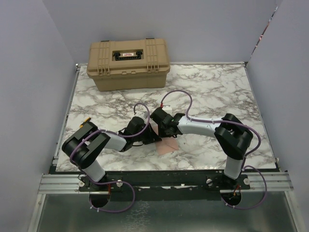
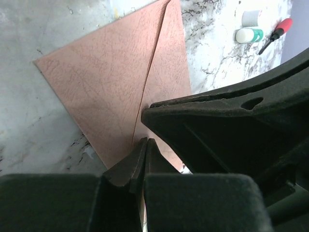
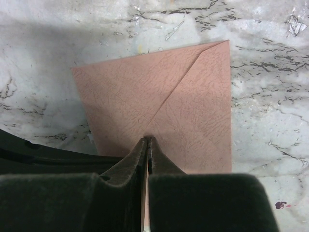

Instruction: Place the letter into the envelope and seal it

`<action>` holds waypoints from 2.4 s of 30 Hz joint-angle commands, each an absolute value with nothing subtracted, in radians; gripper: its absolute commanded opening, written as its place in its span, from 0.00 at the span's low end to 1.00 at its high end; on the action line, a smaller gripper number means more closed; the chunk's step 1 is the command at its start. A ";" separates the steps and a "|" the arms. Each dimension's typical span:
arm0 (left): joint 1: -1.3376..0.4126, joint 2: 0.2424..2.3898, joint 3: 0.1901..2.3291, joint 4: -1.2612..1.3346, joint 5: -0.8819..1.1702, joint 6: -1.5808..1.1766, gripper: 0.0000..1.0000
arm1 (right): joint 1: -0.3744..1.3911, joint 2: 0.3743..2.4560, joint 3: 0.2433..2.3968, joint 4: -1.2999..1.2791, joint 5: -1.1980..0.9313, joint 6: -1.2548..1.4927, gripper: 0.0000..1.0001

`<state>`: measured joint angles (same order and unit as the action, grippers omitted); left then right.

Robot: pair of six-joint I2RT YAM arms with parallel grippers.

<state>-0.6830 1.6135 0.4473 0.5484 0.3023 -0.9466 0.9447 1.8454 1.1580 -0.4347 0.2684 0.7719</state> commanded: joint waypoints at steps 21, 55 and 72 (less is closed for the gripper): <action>-0.658 1.649 0.356 0.459 0.229 -0.981 0.00 | 0.763 1.870 1.224 -0.495 0.304 0.742 0.04; -0.648 1.581 0.440 0.374 0.244 -0.947 0.00 | 0.982 1.840 1.084 -0.606 0.152 0.686 0.07; -0.611 1.586 0.439 0.377 0.248 -0.938 0.00 | 1.059 1.806 1.046 -0.688 0.066 0.627 0.10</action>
